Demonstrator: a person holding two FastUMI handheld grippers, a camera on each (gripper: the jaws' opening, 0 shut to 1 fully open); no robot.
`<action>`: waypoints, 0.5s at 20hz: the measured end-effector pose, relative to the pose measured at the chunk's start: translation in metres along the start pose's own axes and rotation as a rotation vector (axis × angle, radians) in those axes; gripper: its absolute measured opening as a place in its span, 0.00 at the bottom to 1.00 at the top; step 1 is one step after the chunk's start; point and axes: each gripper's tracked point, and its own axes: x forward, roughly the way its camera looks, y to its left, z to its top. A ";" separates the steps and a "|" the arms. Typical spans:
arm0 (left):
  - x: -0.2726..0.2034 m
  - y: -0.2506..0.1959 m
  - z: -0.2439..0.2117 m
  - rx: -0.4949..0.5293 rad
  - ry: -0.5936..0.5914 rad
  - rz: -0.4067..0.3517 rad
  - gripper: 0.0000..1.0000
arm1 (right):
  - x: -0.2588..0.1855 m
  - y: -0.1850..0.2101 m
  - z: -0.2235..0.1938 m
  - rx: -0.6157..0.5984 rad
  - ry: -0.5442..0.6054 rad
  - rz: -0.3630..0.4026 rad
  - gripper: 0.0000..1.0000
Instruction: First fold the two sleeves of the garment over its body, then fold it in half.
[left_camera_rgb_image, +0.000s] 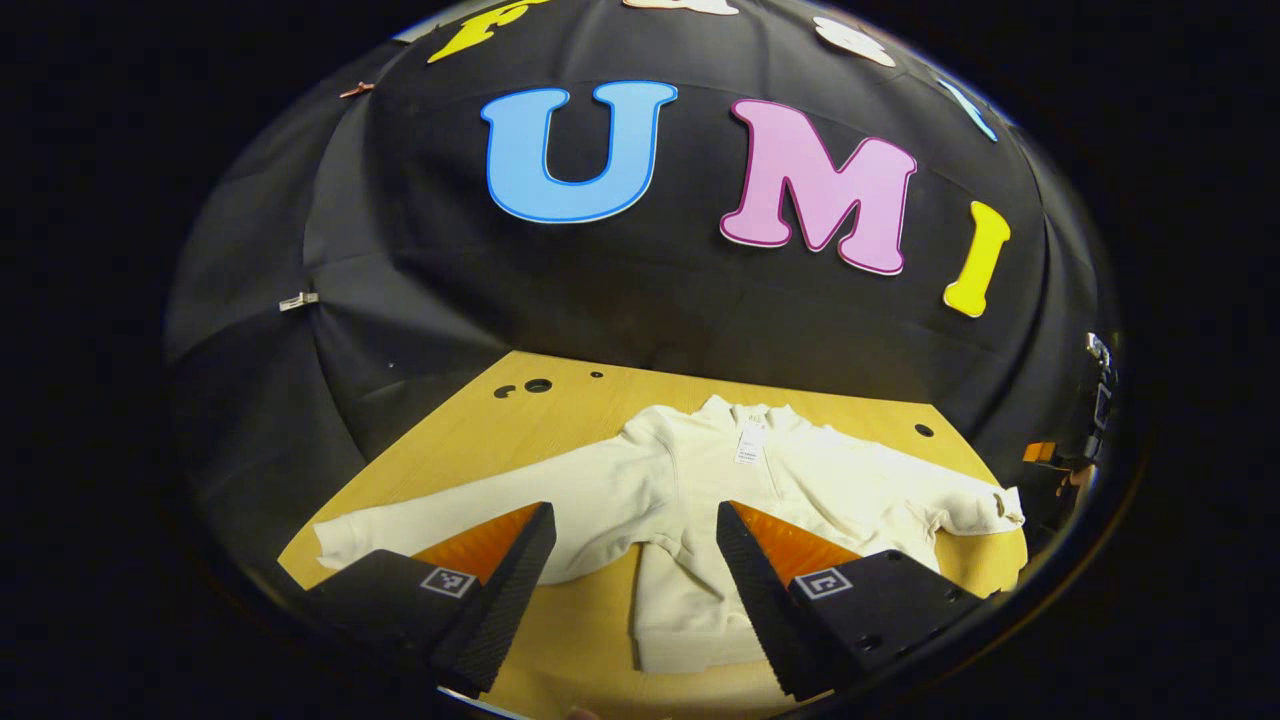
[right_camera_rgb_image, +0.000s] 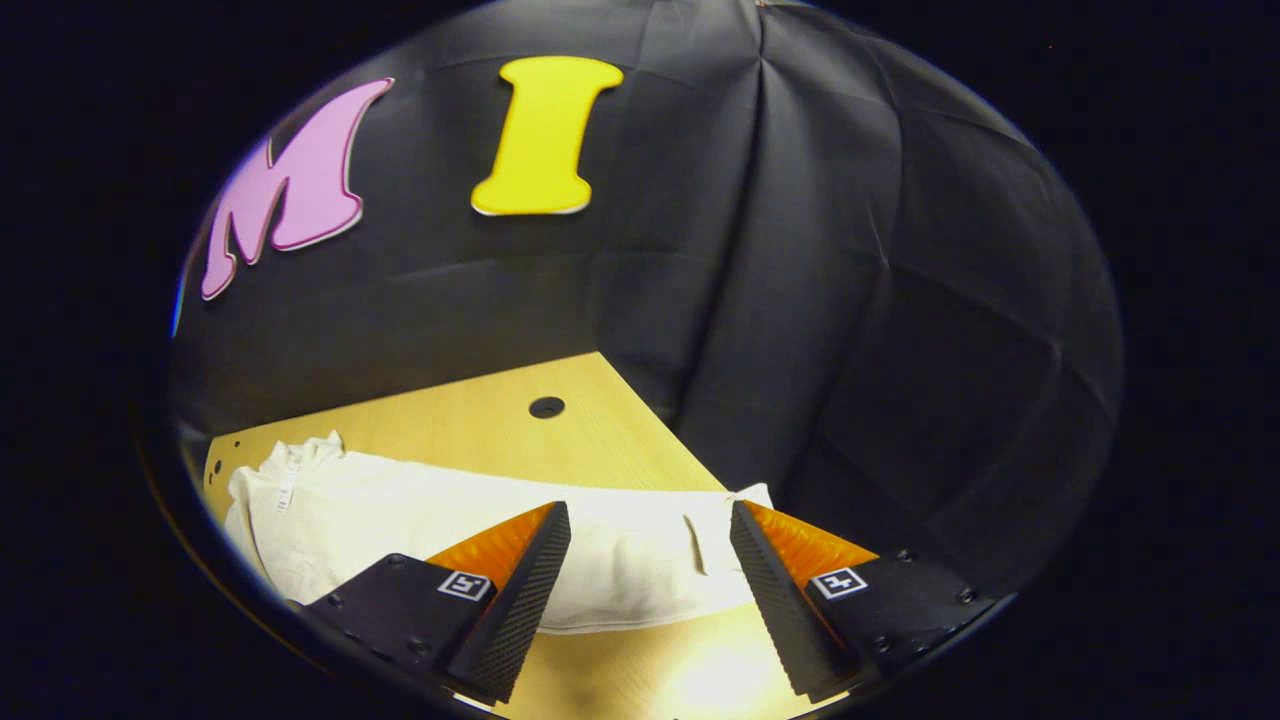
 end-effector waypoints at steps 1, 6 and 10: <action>0.001 0.000 -0.001 0.006 0.004 0.004 0.99 | 0.012 -0.008 -0.006 0.005 0.021 -0.016 0.99; 0.010 -0.012 -0.011 0.043 0.035 0.011 0.99 | 0.075 -0.054 -0.063 -0.036 0.204 -0.116 0.98; 0.012 -0.026 -0.012 0.072 0.042 -0.008 0.99 | 0.090 -0.064 -0.081 -0.021 0.252 -0.110 0.98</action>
